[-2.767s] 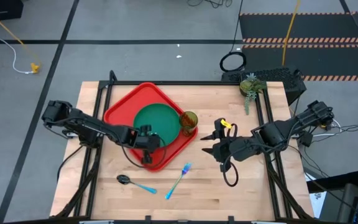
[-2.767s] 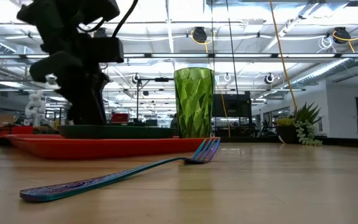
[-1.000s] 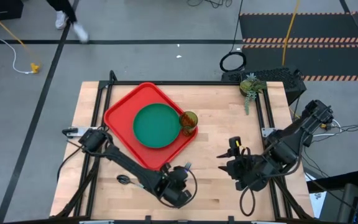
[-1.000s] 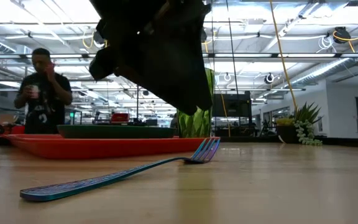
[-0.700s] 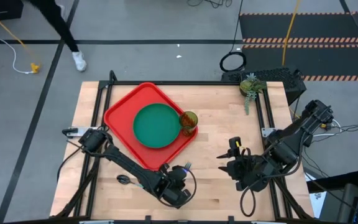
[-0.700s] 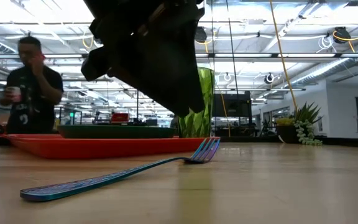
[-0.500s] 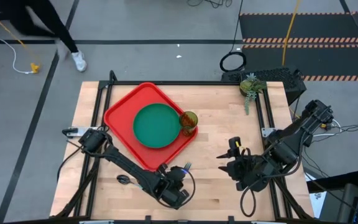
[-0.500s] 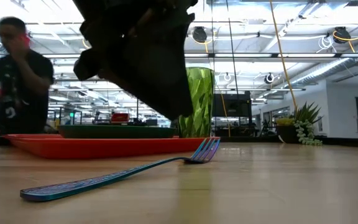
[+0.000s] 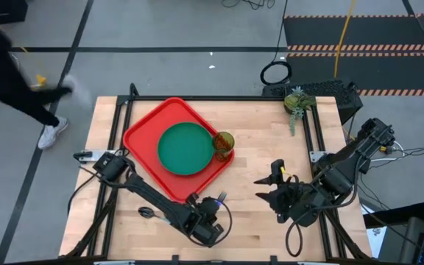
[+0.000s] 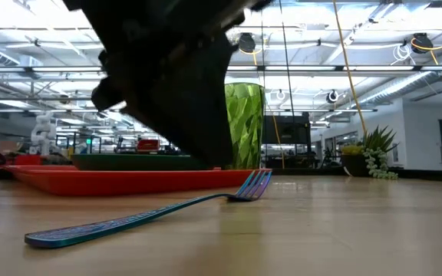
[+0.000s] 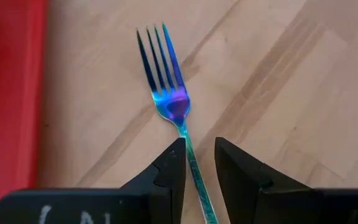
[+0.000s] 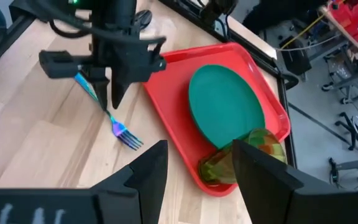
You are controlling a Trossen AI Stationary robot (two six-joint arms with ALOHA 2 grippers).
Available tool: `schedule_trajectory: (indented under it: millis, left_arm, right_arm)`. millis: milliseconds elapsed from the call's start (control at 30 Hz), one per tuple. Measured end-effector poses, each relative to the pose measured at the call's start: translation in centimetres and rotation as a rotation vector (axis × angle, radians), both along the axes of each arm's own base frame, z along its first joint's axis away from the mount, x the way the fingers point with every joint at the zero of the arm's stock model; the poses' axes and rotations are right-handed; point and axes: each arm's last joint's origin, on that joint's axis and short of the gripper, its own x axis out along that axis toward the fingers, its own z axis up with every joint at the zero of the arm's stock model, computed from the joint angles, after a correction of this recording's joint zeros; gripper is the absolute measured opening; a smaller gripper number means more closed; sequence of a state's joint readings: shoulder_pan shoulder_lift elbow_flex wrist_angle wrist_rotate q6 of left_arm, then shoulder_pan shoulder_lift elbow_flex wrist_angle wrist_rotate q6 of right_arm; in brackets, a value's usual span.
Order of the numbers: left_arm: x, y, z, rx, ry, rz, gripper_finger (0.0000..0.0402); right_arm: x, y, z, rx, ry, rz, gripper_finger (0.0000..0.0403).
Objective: Pick and place plate/cup/fork/spoon on tray
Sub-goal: Put the purple fork on the red serving tray to the top right of the green plate
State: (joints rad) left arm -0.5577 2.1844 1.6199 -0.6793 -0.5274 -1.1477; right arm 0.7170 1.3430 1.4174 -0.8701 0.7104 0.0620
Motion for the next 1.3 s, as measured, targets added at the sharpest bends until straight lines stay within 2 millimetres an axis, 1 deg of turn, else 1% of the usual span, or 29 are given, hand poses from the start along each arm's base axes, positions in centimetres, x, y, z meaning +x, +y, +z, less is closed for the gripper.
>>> schedule_trajectory:
  millis: [100,333,467,667,900,1000,1167,1233,1300]
  left_arm:
    - [-0.1,0.0,-0.3,-0.010,0.018,0.006,0.0088]
    - [0.0,0.0,-0.3,0.012,0.003,0.004,0.0088]
    - [0.1,0.1,-1.1,0.016,0.020,0.009,0.0088]
    - [0.9,0.5,-2.5,0.001,0.031,0.019,0.0088]
    - [0.9,0.5,-2.7,0.004,0.038,0.002,0.0087]
    - [0.9,0.5,-2.7,0.016,0.046,-0.018,0.0072]
    - [0.9,0.5,-2.7,0.024,0.054,-0.042,0.0016]
    - [0.9,0.5,-2.6,0.031,0.058,-0.055,0.0013]
    - [1.1,0.8,-2.4,0.028,0.073,-0.067,0.0019]
  right_arm:
    - [0.2,0.1,0.2,-0.008,-0.014,0.015,0.0171]
    - [0.5,0.0,0.4,-0.022,-0.032,0.030,0.0171]
    - [0.5,-0.1,0.4,-0.025,-0.031,0.028,0.0171]
    - [0.6,-0.2,0.4,-0.028,-0.031,0.024,0.0171]
    - [0.6,-0.2,0.4,-0.031,-0.029,0.026,0.0171]
    - [0.6,-0.2,0.4,-0.031,-0.030,0.026,0.0171]
    - [0.6,-0.2,0.4,-0.031,-0.030,0.026,0.0171]
    - [0.6,-0.2,0.4,-0.031,-0.030,0.026,0.0171]
    - [0.6,-0.2,0.4,-0.031,-0.029,0.026,0.0171]
